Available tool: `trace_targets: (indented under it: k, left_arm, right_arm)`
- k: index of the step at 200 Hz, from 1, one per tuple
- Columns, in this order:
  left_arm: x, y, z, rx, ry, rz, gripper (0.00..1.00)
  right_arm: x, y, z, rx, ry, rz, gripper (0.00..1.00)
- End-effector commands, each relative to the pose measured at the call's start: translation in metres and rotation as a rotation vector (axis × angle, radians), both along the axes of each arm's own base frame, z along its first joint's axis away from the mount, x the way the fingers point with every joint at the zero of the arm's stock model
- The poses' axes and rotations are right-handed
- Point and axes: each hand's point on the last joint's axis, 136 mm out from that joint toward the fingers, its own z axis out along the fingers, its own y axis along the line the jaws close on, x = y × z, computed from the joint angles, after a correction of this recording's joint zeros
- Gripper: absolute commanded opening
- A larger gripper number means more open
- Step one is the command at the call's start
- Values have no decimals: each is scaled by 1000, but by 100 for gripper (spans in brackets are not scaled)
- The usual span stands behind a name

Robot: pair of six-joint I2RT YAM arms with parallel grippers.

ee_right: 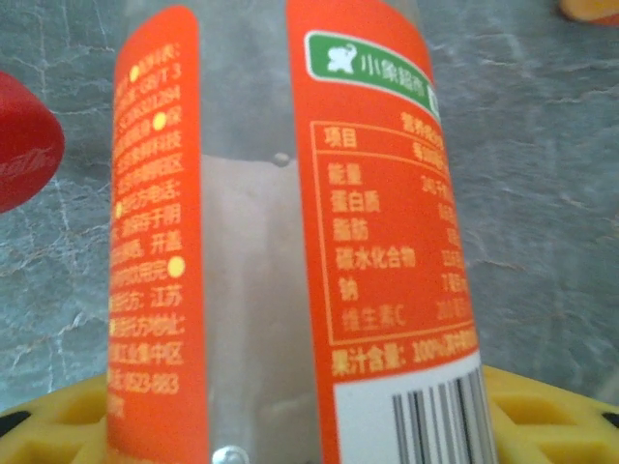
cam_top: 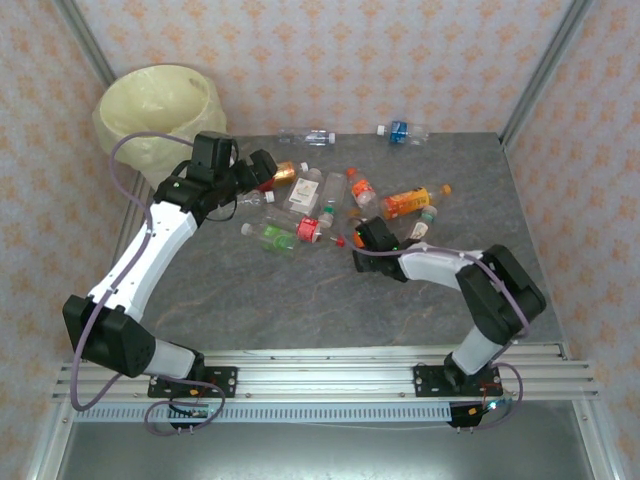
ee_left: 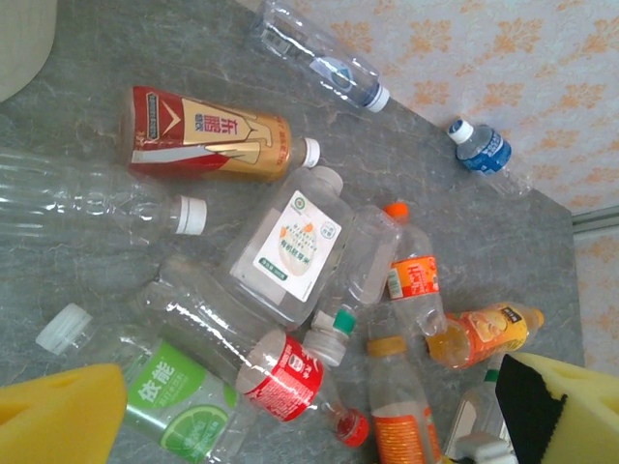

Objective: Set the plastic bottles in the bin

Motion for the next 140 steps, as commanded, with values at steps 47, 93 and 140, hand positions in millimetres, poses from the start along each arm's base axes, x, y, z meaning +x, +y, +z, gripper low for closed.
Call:
trace_targets:
  k: [47, 93, 140]
  left_arm:
    - [-13, 1, 4, 4, -44, -20, 100]
    - [-12, -30, 18, -58, -148, -148, 100]
    - [-26, -52, 22, -115, -221, -236, 100]
  right_arm:
    - [8, 15, 74, 141, -245, 61, 47]
    - [11, 56, 119, 354, -312, 166, 44]
    - [2, 94, 160, 613, -343, 282, 45]
